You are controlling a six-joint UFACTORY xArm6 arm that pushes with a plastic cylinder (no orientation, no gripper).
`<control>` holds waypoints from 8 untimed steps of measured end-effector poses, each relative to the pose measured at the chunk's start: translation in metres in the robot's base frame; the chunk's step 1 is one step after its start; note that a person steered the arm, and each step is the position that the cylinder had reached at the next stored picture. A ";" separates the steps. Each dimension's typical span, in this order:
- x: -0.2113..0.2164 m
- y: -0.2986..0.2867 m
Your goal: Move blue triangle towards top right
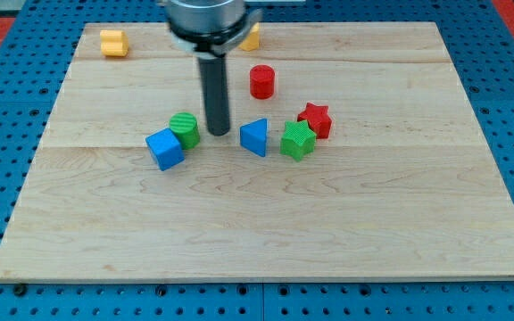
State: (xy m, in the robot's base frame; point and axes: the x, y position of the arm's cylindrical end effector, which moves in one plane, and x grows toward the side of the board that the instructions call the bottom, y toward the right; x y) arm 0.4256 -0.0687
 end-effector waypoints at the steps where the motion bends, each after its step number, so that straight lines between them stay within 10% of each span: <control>1: 0.040 0.030; 3: -0.056 0.075; 6: -0.042 0.147; 8: -0.108 0.224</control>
State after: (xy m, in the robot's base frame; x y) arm 0.3174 0.1549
